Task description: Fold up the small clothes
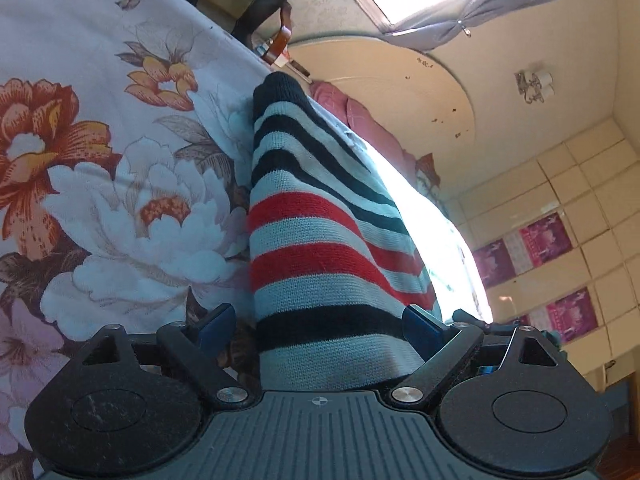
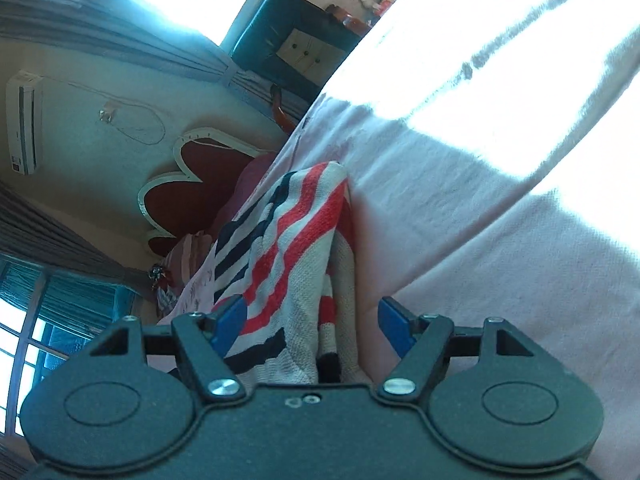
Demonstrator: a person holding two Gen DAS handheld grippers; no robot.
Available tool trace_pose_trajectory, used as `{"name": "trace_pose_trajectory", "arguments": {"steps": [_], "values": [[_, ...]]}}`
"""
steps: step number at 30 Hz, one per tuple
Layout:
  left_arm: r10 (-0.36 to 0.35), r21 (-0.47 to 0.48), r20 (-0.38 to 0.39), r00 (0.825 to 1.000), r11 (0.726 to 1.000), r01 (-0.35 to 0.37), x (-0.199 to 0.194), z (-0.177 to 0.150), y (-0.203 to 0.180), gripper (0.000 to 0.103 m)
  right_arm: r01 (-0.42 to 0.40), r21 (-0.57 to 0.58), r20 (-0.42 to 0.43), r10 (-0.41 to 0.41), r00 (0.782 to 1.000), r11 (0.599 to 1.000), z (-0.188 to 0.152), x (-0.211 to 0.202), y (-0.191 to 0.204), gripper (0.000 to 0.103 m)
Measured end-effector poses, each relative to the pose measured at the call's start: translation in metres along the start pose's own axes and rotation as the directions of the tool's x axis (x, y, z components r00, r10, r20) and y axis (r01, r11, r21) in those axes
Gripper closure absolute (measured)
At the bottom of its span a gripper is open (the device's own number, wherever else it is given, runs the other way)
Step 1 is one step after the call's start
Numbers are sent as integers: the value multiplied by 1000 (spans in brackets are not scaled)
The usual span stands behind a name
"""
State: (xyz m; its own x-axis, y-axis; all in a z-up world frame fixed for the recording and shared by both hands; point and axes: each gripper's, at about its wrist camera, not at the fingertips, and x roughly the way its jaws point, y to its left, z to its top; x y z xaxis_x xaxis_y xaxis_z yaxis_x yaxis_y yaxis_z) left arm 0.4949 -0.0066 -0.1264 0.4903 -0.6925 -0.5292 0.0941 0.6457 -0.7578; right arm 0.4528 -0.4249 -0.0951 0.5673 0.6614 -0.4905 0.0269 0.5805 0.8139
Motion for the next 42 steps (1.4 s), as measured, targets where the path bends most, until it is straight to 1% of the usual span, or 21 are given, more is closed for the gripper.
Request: {"name": "trace_pose_trajectory", "arguments": {"steps": [2, 5, 6, 7, 9, 12, 13, 14, 15, 17, 19, 21, 23, 25, 28, 31, 35, 39, 42], "values": [[-21, 22, -21, 1000, 1000, 22, 8, 2, 1, 14, 13, -32, -55, -15, 998, 999, 1, 12, -1, 35], [-41, 50, -41, 998, 998, 43, 25, 11, -4, 14, -4, -95, -127, -8, 992, 996, 1, 29, 6, 36], [-43, 62, -46, 998, 997, 46, 29, 12, -7, 14, -11, -105, -146, -5, 989, 994, 2, 34, 9, 43], [-39, 75, -48, 998, 996, 42, 35, 14, -10, 14, -12, -107, -160, -5, 987, 994, 3, 40, 11, 47], [-29, 100, -52, 998, 994, 34, 45, 18, -16, 14, -11, -121, -169, -10, 986, 993, 4, 50, 13, 57], [-4, 147, -45, 999, 989, 11, 53, 18, -26, 14, -15, -128, -155, -5, 988, 992, 2, 55, 16, 60], [15, 178, -45, 999, 984, -6, 53, 18, -30, 19, -10, -144, -149, -11, 989, 990, 0, 55, 18, 60], [43, 206, -42, 998, 978, -34, 55, 17, -33, 32, -2, -163, -140, -21, 990, 987, -3, 54, 21, 60], [52, 218, -43, 998, 975, -42, 56, 17, -34, 36, 5, -178, -133, -29, 991, 984, -6, 55, 24, 62], [46, 204, -42, 998, 978, -37, 53, 20, -32, 42, 26, -216, -115, -52, 992, 976, -9, 55, 32, 64], [16, 178, -35, 999, 984, -9, 47, 21, -25, 46, 47, -246, -97, -73, 993, 968, -13, 56, 40, 66], [-20, 162, -27, 999, 987, 24, 40, 22, -24, 53, 70, -269, -80, -95, 992, 960, -17, 55, 50, 68], [-57, 168, -23, 998, 984, 60, 29, 22, -27, 54, 72, -287, -63, -94, 994, 955, -21, 53, 62, 69], [-71, 198, -18, 997, 978, 73, 18, 22, -35, 55, 50, -313, -48, -68, 997, 948, -25, 46, 79, 70], [-95, 216, 0, 996, 972, 92, -9, 24, -39, 55, 61, -381, -36, -81, 996, 923, -36, 41, 110, 70], [-116, 222, 11, 993, 969, 111, -39, 27, -33, 55, 75, -425, -21, -93, 995, 902, -53, 41, 139, 70], [-110, 238, 33, 993, 966, 99, -97, 31, -15, 55, 53, -456, -24, -72, 997, 888, -75, 50, 176, 70], [-90, 218, 61, 994, 973, 75, -154, 38, 19, 54, 7, -477, -52, -36, 998, 879, -102, 85, 209, 70], [-95, 187, 75, 993, 979, 80, -190, 39, 48, 54, -24, -477, -69, -11, 998, 878, -125, 111, 227, 70]]}}
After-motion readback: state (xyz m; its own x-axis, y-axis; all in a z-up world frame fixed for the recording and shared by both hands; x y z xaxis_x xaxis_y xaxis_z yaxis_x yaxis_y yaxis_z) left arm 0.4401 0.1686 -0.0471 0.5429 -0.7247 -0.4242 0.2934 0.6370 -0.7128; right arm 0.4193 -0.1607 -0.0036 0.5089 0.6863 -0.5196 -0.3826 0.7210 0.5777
